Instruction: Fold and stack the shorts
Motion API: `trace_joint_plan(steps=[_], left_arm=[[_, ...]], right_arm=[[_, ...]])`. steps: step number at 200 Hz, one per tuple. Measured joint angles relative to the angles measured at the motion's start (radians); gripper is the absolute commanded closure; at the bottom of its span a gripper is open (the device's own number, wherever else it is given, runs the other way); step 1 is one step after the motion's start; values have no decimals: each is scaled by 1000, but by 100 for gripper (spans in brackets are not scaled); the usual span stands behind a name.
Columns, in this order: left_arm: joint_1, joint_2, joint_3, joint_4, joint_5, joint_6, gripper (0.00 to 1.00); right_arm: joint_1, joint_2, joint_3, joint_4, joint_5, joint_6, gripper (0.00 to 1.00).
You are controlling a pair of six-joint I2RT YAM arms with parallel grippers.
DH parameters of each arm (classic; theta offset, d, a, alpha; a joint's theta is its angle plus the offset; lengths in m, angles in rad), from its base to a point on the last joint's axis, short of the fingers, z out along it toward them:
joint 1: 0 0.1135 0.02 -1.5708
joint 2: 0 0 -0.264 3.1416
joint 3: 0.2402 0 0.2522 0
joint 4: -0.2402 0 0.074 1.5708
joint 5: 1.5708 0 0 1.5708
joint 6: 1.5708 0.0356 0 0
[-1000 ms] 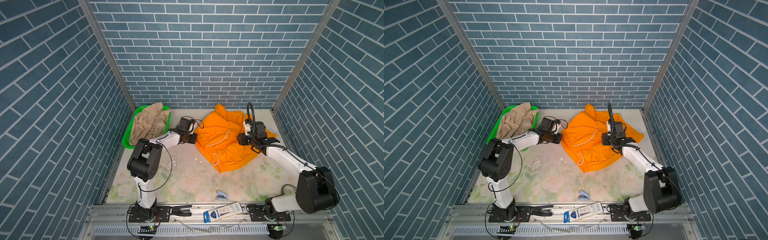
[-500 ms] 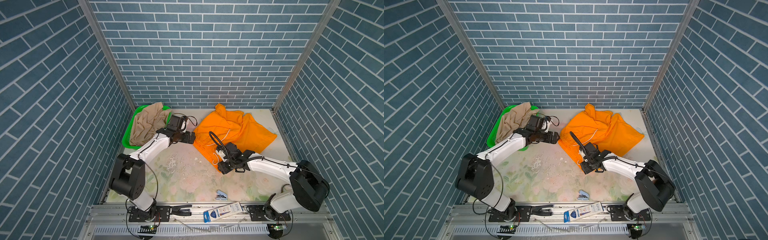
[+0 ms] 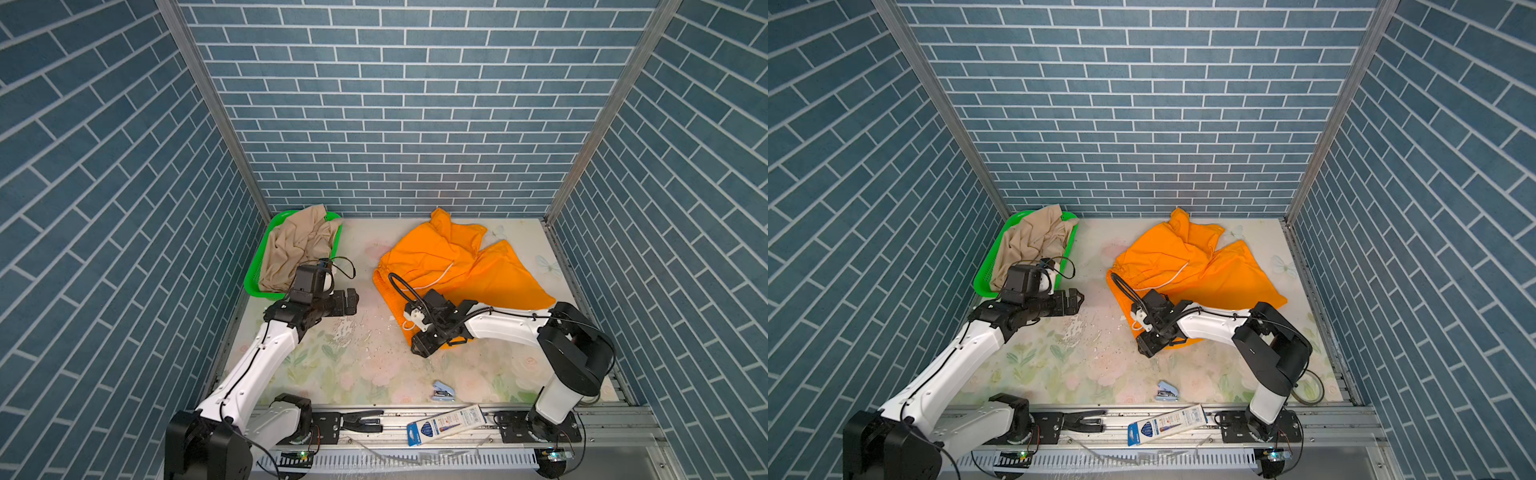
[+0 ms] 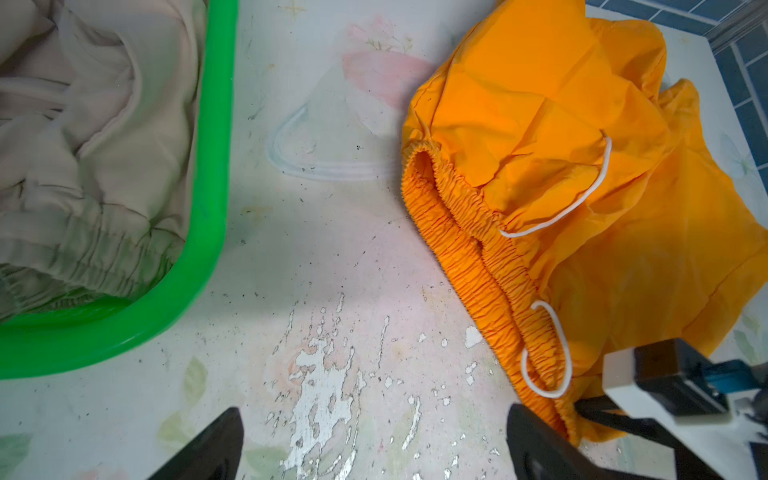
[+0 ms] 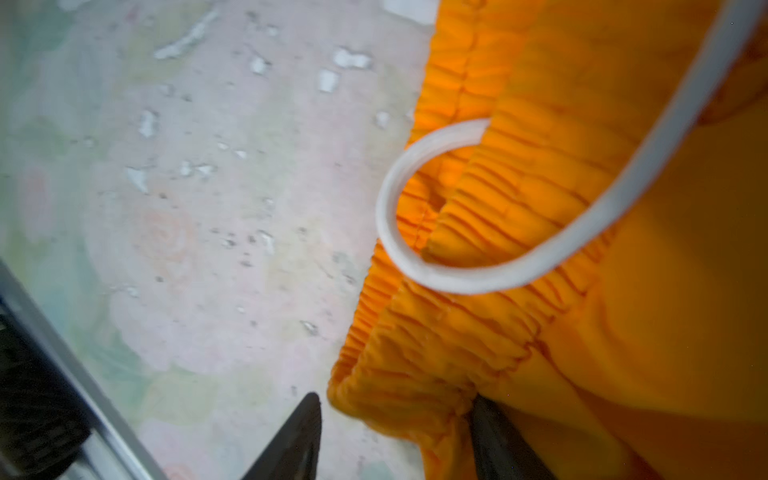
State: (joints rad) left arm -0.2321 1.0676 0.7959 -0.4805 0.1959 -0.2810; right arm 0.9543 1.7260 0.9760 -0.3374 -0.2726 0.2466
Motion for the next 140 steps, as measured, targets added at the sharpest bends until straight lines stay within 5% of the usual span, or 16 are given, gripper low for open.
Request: trace_joint_plan(steps=[39, 71, 106, 140], left_arm=[[27, 11, 0, -2, 10, -18, 0], [34, 15, 0, -25, 33, -42, 0], [30, 0, -106, 69, 143, -120, 0], [-54, 13, -222, 125, 175, -185, 0]], right_arm=[[66, 71, 128, 69, -140, 12, 42], [31, 24, 217, 83, -147, 9, 42], [-170, -46, 296, 2, -38, -37, 39], [-489, 3, 389, -45, 87, -99, 33]])
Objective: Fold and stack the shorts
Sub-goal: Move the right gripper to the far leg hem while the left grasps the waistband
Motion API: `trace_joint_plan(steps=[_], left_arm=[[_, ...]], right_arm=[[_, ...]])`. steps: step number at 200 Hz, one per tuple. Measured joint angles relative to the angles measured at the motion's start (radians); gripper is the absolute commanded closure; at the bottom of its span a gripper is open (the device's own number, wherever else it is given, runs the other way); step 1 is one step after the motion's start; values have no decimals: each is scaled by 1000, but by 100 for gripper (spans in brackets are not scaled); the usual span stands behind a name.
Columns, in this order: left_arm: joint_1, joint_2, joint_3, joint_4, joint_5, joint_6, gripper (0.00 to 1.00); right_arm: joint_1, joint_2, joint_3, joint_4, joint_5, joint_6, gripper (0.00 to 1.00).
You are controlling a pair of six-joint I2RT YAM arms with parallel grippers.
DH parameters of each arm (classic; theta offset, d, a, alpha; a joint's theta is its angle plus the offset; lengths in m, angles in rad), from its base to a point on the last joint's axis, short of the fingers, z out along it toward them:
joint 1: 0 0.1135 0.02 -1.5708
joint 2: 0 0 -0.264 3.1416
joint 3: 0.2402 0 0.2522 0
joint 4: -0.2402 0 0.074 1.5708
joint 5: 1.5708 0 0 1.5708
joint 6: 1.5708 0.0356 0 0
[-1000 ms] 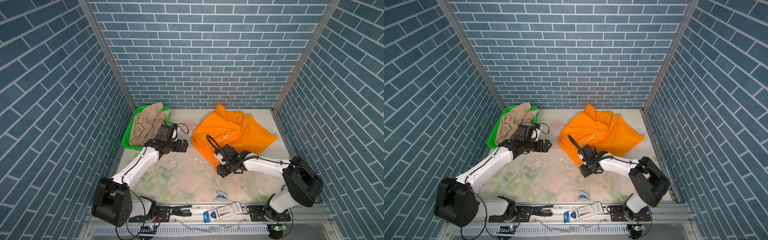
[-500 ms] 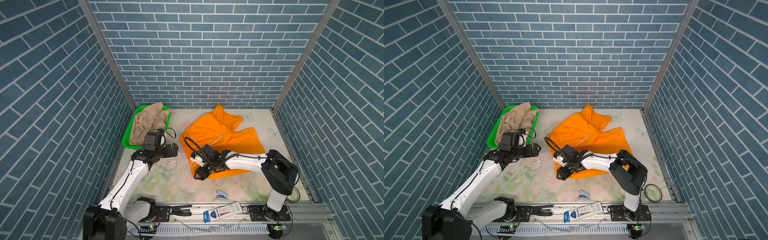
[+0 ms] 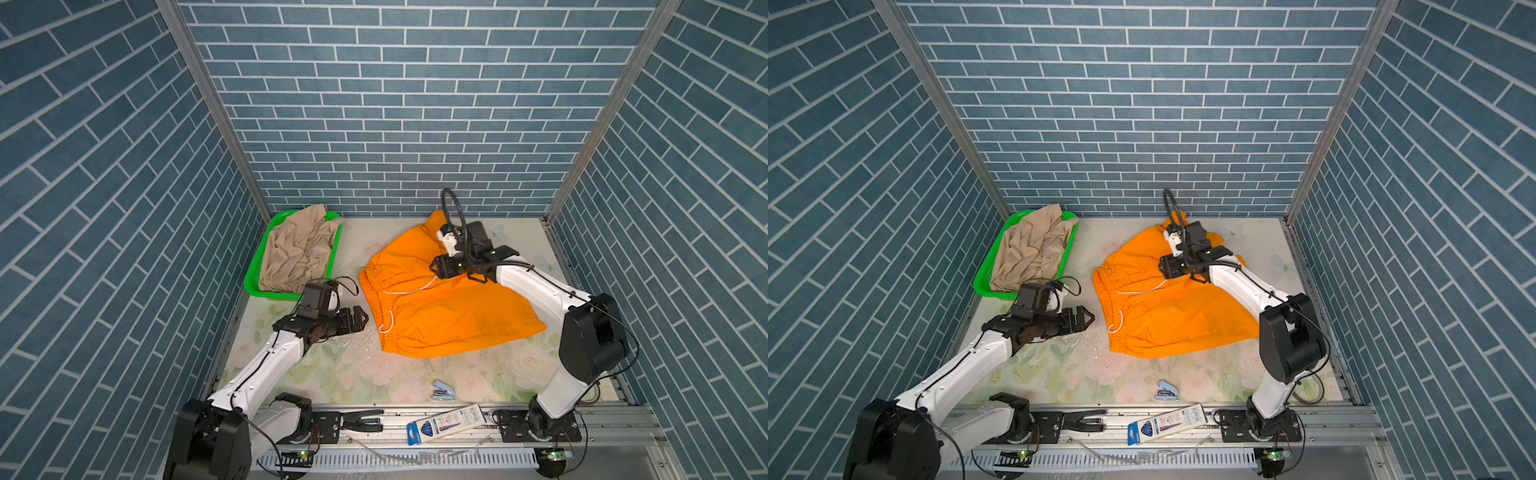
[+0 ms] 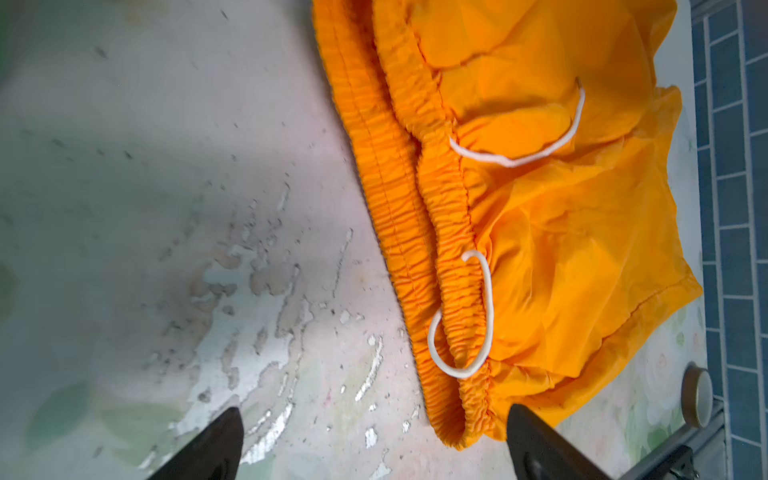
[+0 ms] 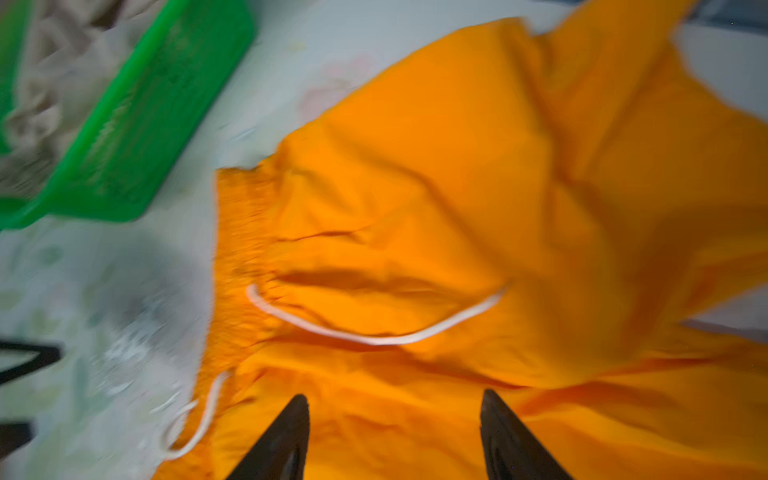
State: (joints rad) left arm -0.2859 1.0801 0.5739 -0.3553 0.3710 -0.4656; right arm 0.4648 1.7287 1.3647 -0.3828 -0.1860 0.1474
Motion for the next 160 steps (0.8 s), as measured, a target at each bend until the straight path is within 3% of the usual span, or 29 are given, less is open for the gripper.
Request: trace_joint_plan(steps=[31, 71, 103, 160], left_arm=[[-53, 9, -46, 114, 5, -49, 0], [-55, 63, -39, 218, -32, -50, 0], [-55, 178, 23, 301, -41, -28, 0], [-57, 346, 84, 405, -38, -12, 0]], right_arm=[[-241, 188, 144, 16, 0, 6, 33], [-407, 466, 366, 31, -51, 69, 33], [-453, 592, 454, 45, -131, 120, 33], [-430, 640, 482, 137, -243, 206, 33]])
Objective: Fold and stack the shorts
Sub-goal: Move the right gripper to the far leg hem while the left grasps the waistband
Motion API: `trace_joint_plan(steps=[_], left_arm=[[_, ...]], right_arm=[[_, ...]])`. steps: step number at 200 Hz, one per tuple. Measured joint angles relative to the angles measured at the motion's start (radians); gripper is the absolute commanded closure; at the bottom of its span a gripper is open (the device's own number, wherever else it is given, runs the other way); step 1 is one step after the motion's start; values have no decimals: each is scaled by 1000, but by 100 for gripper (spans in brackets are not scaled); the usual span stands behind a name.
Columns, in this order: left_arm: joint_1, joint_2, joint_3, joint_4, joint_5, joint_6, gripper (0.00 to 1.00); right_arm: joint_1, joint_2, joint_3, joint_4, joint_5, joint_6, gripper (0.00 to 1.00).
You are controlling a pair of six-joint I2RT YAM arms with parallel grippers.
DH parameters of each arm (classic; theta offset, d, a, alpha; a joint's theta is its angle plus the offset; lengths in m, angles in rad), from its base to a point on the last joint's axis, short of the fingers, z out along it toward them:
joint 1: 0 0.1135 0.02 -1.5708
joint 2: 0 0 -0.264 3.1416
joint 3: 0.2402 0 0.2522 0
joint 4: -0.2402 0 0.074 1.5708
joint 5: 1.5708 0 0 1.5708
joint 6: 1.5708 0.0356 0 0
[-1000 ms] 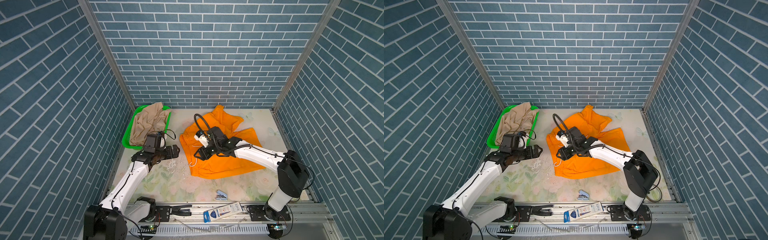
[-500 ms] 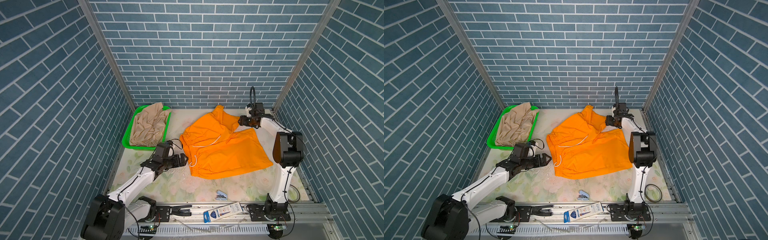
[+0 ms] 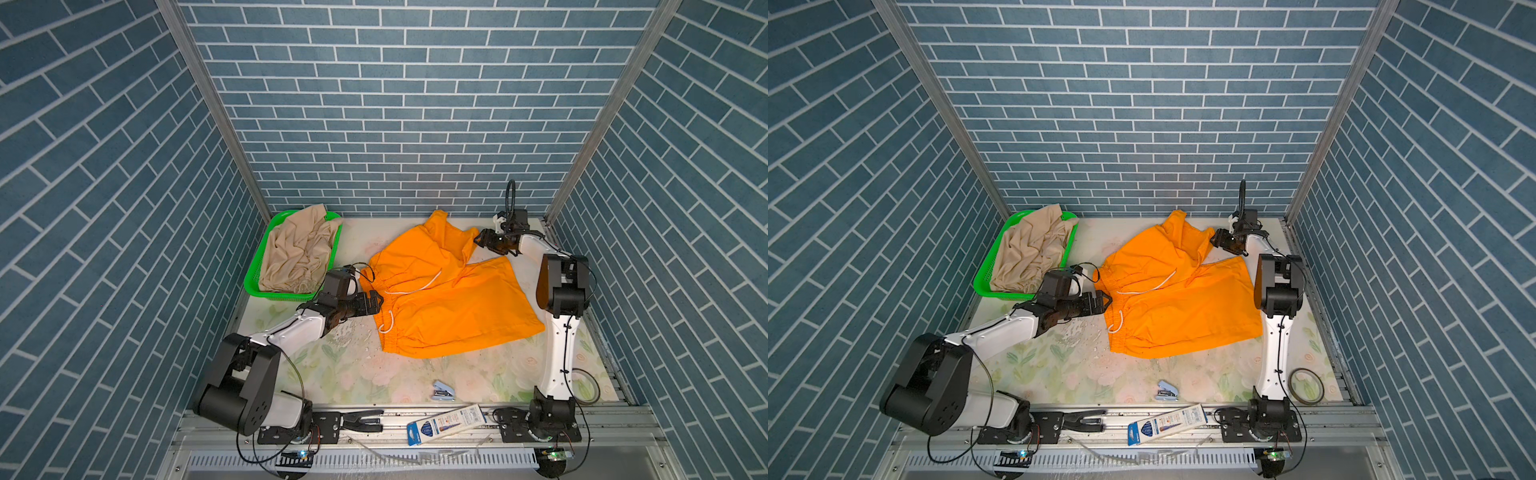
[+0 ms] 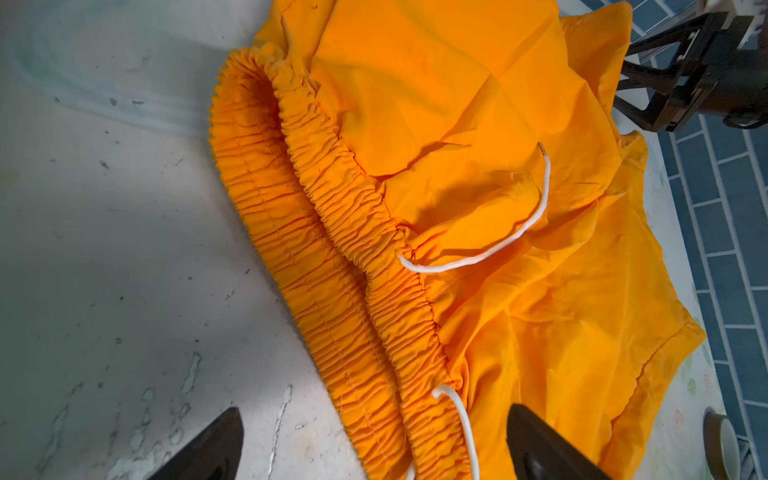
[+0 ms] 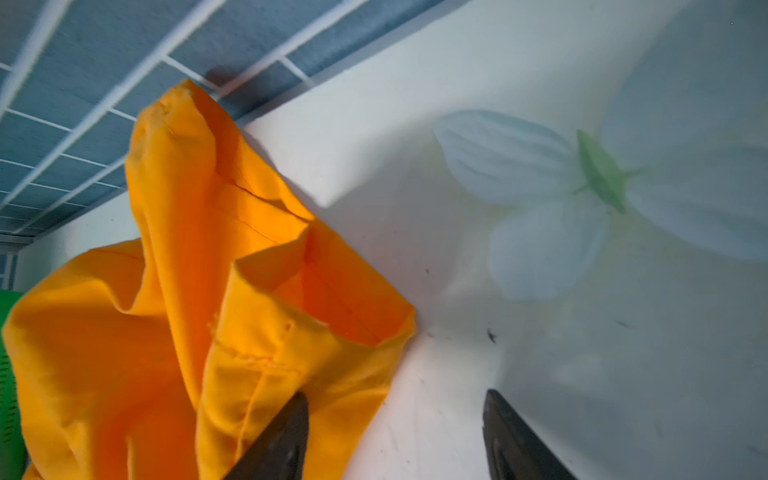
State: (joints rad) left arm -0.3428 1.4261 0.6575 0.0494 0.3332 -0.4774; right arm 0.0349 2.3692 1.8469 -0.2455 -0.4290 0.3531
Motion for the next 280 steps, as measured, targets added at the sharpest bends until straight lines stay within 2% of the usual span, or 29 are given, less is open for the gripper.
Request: trace_joint_plan(steps=[23, 43, 67, 80, 100, 114, 123, 159, 166, 193, 205, 207, 210, 211, 212, 217, 229, 249, 267, 280], left_arm=[[0, 59, 20, 21, 4, 7, 0], [0, 105, 49, 28, 6, 13, 1], [0, 147, 82, 36, 7, 22, 6], [0, 170, 99, 35, 8, 26, 13], [0, 196, 122, 33, 9, 40, 27], [0, 207, 134, 32, 8, 50, 31], [0, 211, 138, 32, 8, 54, 39], [0, 267, 198, 12, 7, 102, 68], [0, 282, 215, 10, 8, 111, 71], [0, 324, 259, 0, 9, 134, 71], [0, 335, 277, -16, 9, 146, 67], [0, 335, 280, -18, 10, 147, 66], [0, 336, 284, -22, 9, 150, 64], [0, 337, 285, -23, 9, 152, 63], [0, 337, 287, -24, 9, 154, 62], [0, 338, 296, -31, 8, 159, 57], [2, 342, 319, -46, 8, 166, 50], [6, 351, 358, -64, 16, 175, 40], [10, 346, 365, -89, 29, 170, 28], [11, 330, 357, -121, 37, 157, 24]], right_arm=[[4, 27, 12, 48, -19, 32, 37], [3, 58, 34, 74, -30, 55, 49], [3, 88, 60, 82, -34, 71, 86], [0, 95, 60, 81, -33, 78, 100], [-8, 91, 38, 102, -30, 85, 100], [-11, 68, -8, 135, -24, 85, 100], [-14, 46, -45, 146, -16, 85, 100], [-65, -102, -309, 263, 2, 98, 100], [-82, -130, -360, 288, 4, 103, 100], [-141, -225, -521, 385, 4, 142, 100], [-163, -264, -577, 418, 8, 158, 100], [-165, -270, -584, 421, 8, 160, 99], [-169, -277, -592, 423, 9, 164, 89], [-171, -281, -596, 424, 10, 165, 89], [-172, -283, -598, 425, 10, 165, 83], [-176, -294, -607, 427, 12, 167, 72], [-179, -315, -615, 430, 17, 174, 57], [-177, -346, -614, 425, 21, 164, 48], [-175, -392, -614, 383, 40, 160, 47], [-172, -454, -623, 346, 61, 152, 47]])
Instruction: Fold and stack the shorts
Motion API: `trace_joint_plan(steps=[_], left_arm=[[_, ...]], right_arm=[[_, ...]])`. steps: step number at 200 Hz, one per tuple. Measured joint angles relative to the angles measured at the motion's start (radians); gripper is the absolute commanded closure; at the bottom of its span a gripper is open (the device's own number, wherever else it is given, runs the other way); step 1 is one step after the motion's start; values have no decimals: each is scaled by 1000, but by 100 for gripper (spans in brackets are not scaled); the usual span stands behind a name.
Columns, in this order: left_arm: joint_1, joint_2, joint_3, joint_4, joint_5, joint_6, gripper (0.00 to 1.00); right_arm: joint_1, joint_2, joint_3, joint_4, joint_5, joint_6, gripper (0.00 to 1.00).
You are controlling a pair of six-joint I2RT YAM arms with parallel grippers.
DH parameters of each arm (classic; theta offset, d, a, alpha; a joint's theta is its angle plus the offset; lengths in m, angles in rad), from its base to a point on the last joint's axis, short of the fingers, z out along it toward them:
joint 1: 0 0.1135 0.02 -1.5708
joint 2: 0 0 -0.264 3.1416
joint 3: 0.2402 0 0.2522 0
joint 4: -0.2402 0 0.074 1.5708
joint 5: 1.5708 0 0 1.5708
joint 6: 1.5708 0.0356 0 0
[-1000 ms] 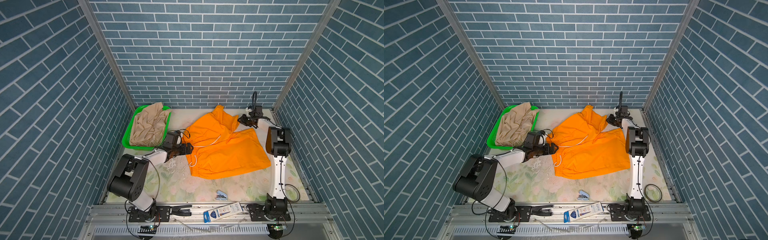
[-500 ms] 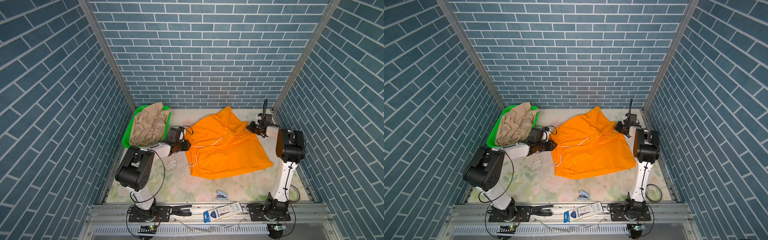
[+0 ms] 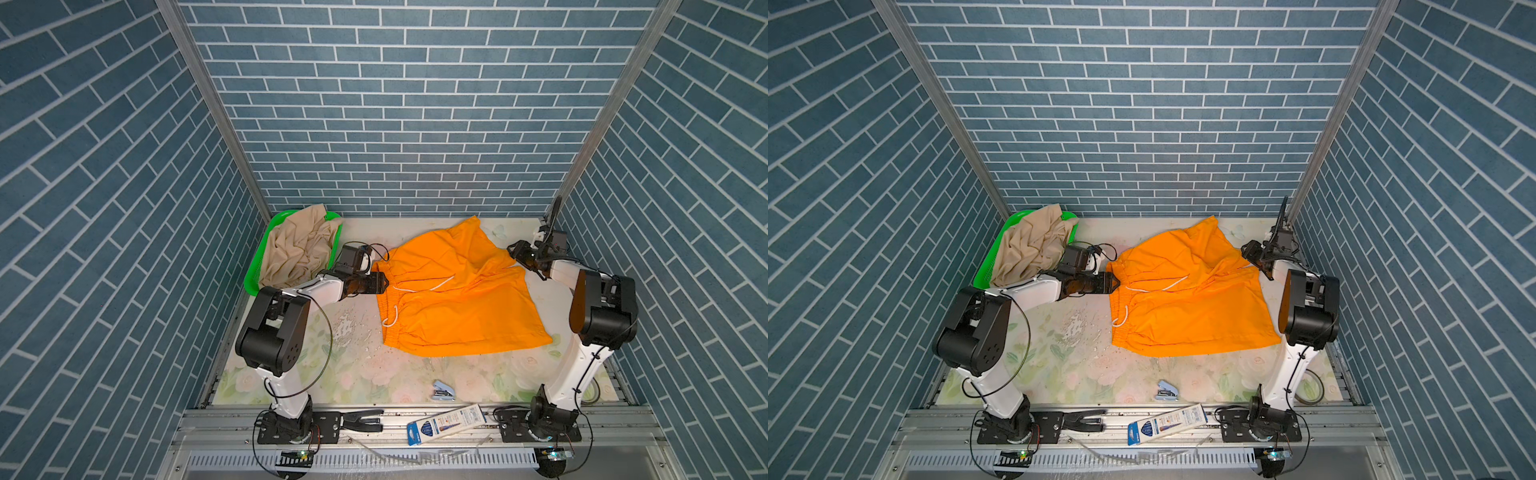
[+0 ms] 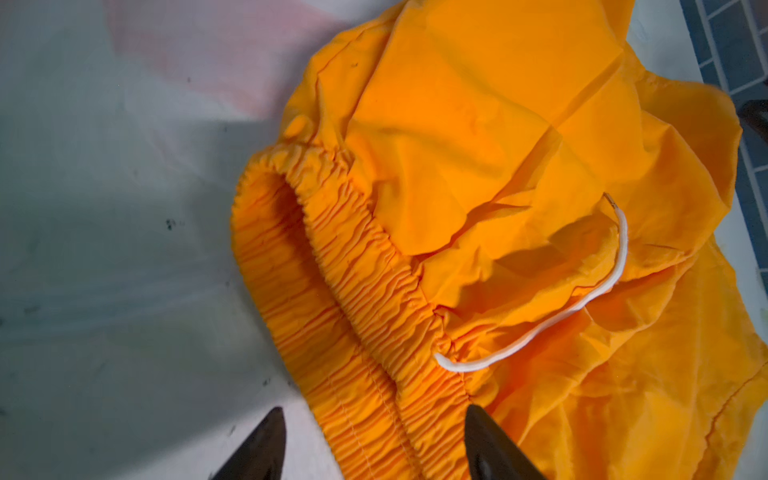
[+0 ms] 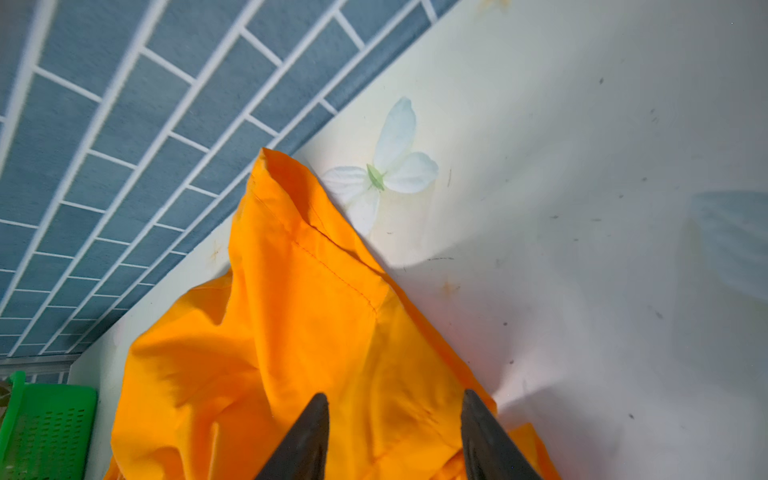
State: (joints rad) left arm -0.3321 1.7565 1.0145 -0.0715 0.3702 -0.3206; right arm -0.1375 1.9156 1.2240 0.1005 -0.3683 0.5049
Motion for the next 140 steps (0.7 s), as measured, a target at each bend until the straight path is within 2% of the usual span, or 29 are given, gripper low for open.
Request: trace_joint_plan(steps=[36, 60, 78, 92, 140], left_arm=[[-13, -150, -138, -45, 61, -66, 20], [-89, -259, -223, -72, 76, -104, 20], [-155, -304, -257, -72, 80, -127, 23], [-188, -313, -277, -72, 86, -146, 29], [-200, -320, -399, -82, 56, -212, 34]], right_arm=[[3, -253, -109, -71, 39, -13, 47], [13, -392, -196, -121, 66, -16, 47], [30, -443, -242, -171, 78, -24, 47], [42, -466, -276, -214, 86, -35, 47], [56, -556, -395, -327, 92, -38, 44]])
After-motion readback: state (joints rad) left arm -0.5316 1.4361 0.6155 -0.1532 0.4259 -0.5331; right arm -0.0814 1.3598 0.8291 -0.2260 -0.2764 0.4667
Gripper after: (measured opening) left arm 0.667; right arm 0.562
